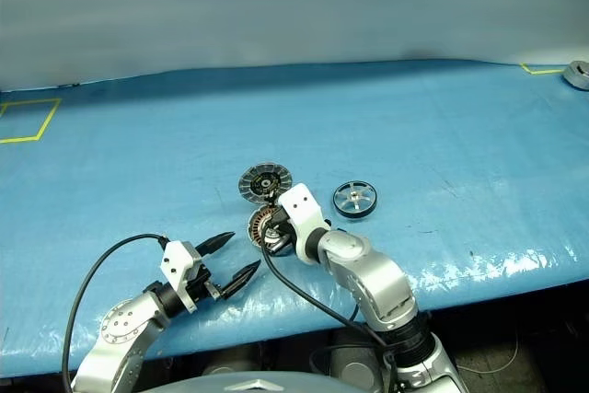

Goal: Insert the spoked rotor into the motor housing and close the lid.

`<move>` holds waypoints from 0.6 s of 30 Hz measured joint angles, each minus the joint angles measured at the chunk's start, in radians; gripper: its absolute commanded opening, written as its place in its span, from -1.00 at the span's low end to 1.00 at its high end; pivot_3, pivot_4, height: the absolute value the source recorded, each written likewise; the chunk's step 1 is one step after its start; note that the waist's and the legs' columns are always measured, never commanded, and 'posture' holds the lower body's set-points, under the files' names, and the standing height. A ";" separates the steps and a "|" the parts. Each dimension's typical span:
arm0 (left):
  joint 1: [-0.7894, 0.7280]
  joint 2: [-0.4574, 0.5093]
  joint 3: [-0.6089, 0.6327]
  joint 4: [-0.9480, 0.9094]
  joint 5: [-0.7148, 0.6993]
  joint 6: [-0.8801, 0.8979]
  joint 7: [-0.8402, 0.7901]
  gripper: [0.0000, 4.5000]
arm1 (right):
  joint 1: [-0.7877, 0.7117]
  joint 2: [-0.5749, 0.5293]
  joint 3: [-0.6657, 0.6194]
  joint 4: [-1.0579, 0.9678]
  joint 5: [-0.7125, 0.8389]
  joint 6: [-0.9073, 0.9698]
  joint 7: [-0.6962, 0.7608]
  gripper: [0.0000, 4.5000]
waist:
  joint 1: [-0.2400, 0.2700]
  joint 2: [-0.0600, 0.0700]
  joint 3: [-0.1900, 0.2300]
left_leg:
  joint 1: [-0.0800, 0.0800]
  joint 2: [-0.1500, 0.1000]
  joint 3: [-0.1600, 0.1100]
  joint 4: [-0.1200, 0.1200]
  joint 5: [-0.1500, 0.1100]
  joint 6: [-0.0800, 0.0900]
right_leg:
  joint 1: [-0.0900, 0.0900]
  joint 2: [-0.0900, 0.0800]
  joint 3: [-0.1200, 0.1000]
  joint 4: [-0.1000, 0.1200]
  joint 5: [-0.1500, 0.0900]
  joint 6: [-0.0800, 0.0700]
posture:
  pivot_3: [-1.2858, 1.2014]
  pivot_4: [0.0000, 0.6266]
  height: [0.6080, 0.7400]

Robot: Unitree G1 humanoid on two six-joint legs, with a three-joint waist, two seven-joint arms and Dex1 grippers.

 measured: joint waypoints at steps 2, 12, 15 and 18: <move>0.000 0.000 0.000 0.000 0.002 0.000 0.000 1.00 | 0.004 -0.009 0.007 0.001 -0.001 -0.019 0.007 -0.98 | 0.000 0.000 0.000 | 0.000 0.000 0.000 0.000 0.000 0.000 | 0.000 0.000 0.000 0.000 0.000 0.000 | 0.03 -0.52 1.00; 0.002 0.002 0.000 0.000 0.002 0.003 0.001 1.00 | -0.001 -0.126 -0.107 -0.198 0.051 0.010 0.057 -0.98 | 0.006 0.000 0.001 | -0.001 0.000 0.000 0.000 0.000 0.000 | 0.000 0.000 0.000 0.000 -0.001 0.001 | 0.03 -0.52 1.00; 0.003 0.003 0.003 -0.001 0.002 0.004 0.001 1.00 | -0.020 -0.232 -0.210 -0.266 0.073 0.102 0.071 -0.98 | 0.012 -0.001 0.001 | -0.001 0.000 0.000 0.000 0.000 0.000 | 0.001 0.000 -0.001 -0.001 -0.001 0.001 | 0.03 -0.52 1.00; -0.003 0.004 0.002 -0.001 0.002 0.014 -0.001 1.00 | -0.059 -0.302 -0.305 -0.257 0.076 0.206 0.057 -0.73 | 0.014 0.000 0.001 | -0.002 0.000 0.001 0.000 0.000 0.000 | 0.000 0.000 0.000 0.000 -0.001 0.001 | 0.03 -0.52 1.00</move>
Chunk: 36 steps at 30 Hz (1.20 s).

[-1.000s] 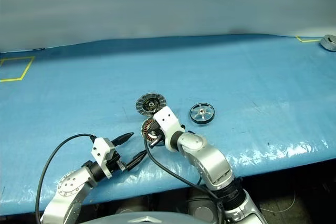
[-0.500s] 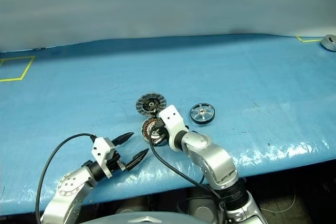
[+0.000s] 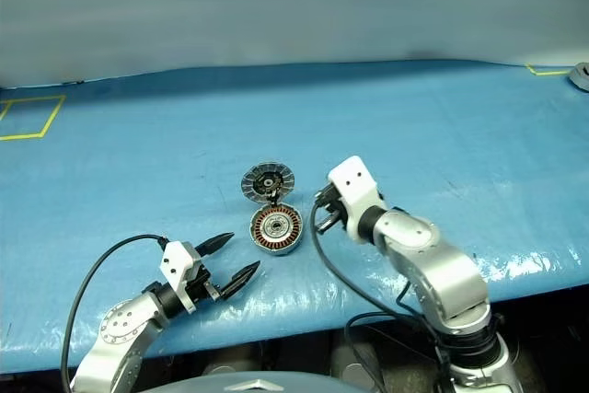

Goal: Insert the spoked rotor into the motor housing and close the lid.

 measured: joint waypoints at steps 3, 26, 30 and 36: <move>-0.007 0.001 -0.001 0.000 0.000 0.006 -0.001 1.00 | -0.035 -0.068 -0.038 0.045 -0.009 0.033 -0.001 -0.31 | 0.000 0.000 0.000 | 0.000 0.000 0.000 0.000 0.000 0.000 | 0.000 0.000 0.000 0.000 0.001 -0.001 | 0.03 -0.52 1.00; 0.004 0.001 -0.002 0.000 0.000 0.007 0.016 1.00 | -0.056 -0.150 0.083 0.270 -0.058 0.010 0.049 0.13 | 0.005 -0.002 0.001 | -0.001 0.000 0.002 0.000 -0.001 0.001 | 0.000 0.000 0.001 -0.001 0.003 -0.004 | 0.03 -0.52 1.00; 0.005 -0.001 -0.001 0.000 0.000 0.007 0.021 1.00 | -0.038 -0.140 0.088 0.269 -0.053 0.031 0.050 0.13 | 0.005 -0.002 0.001 | -0.001 0.000 0.001 0.001 -0.001 0.001 | 0.000 0.000 0.000 -0.001 0.003 -0.004 | 0.03 -0.52 1.00; 0.008 -0.002 -0.002 0.000 0.000 0.007 0.022 1.00 | -0.032 -0.101 0.071 0.263 -0.050 0.053 0.038 -0.29 | 0.005 -0.002 0.001 | -0.001 0.000 0.001 0.001 -0.001 0.001 | 0.001 0.000 0.000 -0.001 0.003 -0.004 | 0.03 -0.52 1.00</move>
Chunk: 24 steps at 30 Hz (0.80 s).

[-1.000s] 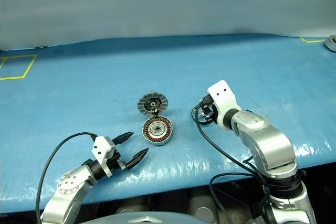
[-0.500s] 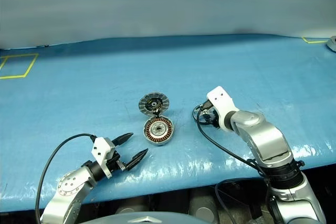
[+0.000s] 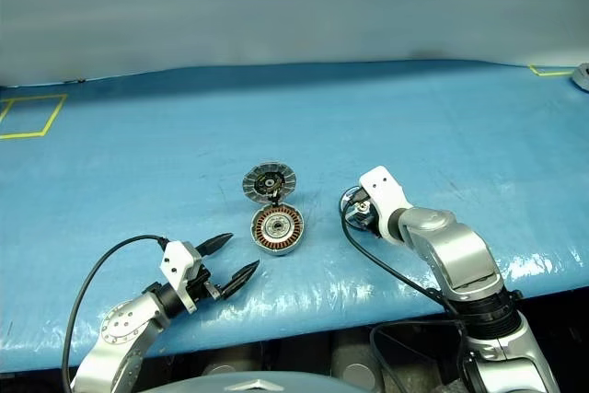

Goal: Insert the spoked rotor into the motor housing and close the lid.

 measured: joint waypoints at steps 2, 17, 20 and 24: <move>0.001 0.000 0.000 0.000 0.000 0.000 0.000 1.00 | 0.003 0.012 -0.008 -0.005 0.000 0.006 -0.012 -0.29 | 0.000 0.000 0.000 | 0.000 0.000 0.000 0.000 0.000 0.000 | 0.000 0.000 0.000 0.000 0.000 0.000 | 0.03 -0.52 1.00; 0.010 0.001 0.001 0.000 0.000 0.000 -0.001 1.00 | -0.082 -0.135 0.008 -0.356 0.133 0.088 0.113 -0.29 | 0.000 0.000 0.002 | -0.001 0.000 -0.001 0.000 0.000 0.000 | 0.000 0.000 -0.002 -0.001 -0.002 0.002 | 0.03 -0.52 1.00; 0.008 0.002 0.001 0.000 0.000 0.000 -0.001 1.00 | -0.084 -0.110 0.066 -0.399 0.195 0.085 0.159 -0.29 | -0.001 0.000 0.002 | -0.001 0.000 -0.001 0.000 0.000 0.000 | -0.001 0.000 -0.001 0.000 -0.002 0.003 | 0.03 -0.52 1.00; 0.008 0.003 0.002 -0.002 -0.001 0.000 -0.001 1.00 | -0.119 -0.065 0.187 -0.398 0.209 0.050 0.164 -0.29 | -0.001 0.000 0.002 | -0.001 0.000 -0.001 0.001 0.000 0.000 | 0.000 0.000 -0.001 0.000 -0.002 0.003 | 0.03 -0.52 1.00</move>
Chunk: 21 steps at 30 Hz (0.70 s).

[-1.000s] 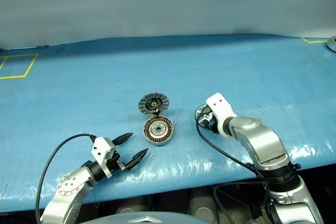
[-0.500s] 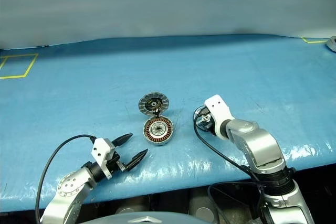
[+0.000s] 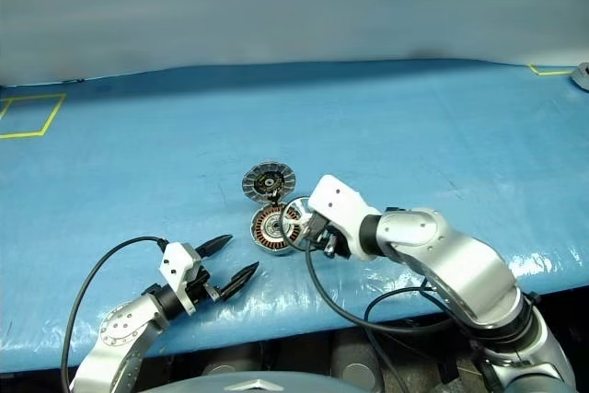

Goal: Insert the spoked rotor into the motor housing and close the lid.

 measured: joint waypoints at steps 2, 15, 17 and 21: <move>0.001 0.001 0.001 0.000 -0.001 0.000 0.000 1.00 | -0.016 0.042 0.046 0.018 -0.003 -0.016 -0.013 -0.29 | 0.000 0.000 0.000 | 0.000 0.000 0.000 0.000 0.000 0.000 | 0.000 0.000 0.000 0.000 0.000 -0.001 | 0.03 -0.52 1.00; 0.001 -0.005 0.004 -0.003 -0.011 -0.026 0.000 1.00 | -0.098 0.195 0.179 0.246 -0.105 -0.075 -0.114 -0.29 | 0.000 0.000 0.000 | 0.000 -0.001 0.000 0.000 0.000 0.000 | -0.001 0.000 0.000 0.000 0.002 -0.004 | 0.03 -0.52 1.00; 0.000 -0.006 0.004 -0.003 -0.010 -0.031 0.000 1.00 | -0.098 0.195 0.184 0.254 -0.117 -0.075 -0.115 -0.29 | -0.001 0.000 0.000 | 0.000 -0.001 0.000 -0.001 0.000 0.000 | -0.001 0.000 0.000 0.000 0.002 -0.004 | 0.03 -0.52 1.00; -0.003 -0.005 0.004 -0.003 -0.004 -0.054 0.000 1.00 | -0.098 0.196 0.192 0.267 -0.126 -0.075 -0.115 -0.29 | -0.001 0.000 0.000 | 0.000 -0.001 0.000 -0.001 0.000 0.000 | -0.001 0.000 0.000 0.000 0.002 -0.004 | 0.03 -0.52 1.00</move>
